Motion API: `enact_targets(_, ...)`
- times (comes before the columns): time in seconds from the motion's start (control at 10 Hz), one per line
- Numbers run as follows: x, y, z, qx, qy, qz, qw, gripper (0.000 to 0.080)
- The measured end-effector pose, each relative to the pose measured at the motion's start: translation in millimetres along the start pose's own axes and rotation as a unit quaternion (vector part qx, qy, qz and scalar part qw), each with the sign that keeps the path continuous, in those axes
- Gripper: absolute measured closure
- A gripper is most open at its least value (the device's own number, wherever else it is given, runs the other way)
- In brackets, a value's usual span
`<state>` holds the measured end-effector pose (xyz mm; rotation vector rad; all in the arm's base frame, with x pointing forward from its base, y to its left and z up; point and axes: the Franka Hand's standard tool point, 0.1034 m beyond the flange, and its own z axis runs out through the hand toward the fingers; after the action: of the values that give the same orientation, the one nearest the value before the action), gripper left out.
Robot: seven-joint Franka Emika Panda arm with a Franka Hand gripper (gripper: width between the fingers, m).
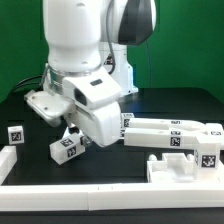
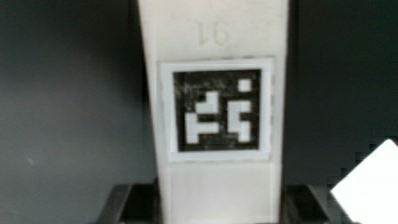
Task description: Assemble chair
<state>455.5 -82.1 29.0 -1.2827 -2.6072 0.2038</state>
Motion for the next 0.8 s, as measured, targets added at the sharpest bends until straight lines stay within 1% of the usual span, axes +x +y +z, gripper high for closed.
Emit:
enact_targets(0.1, 7.6, 2.0, 8.3, 0.020, -0.003, -0.044, 0.999, 0.0515)
enact_targets(0.2, 8.7, 1.8, 11.1, 0.031, -0.007, -0.075, 0.997, 0.0515)
enact_targets(0.3, 7.8, 1.1, 10.9, 0.036, -0.012, -0.095, 0.995, 0.0515)
enact_targets(0.4, 5.9, -1.0, 11.1, 0.037, -0.012, -0.092, 0.995, 0.0515)
enact_targets(0.5, 5.4, -1.7, 11.5, 0.037, -0.012, -0.078, 0.996, 0.0421)
enact_targets(0.6, 5.4, -1.8, 11.6, 0.037, -0.013, -0.060, 0.997, 0.0282)
enact_targets(0.7, 3.8, -2.0, 9.0, 0.034, -0.014, -0.048, 0.998, 0.0192)
enact_targets(0.8, 0.7, -1.3, -0.1, 0.027, -0.020, -0.010, 0.999, 0.0192)
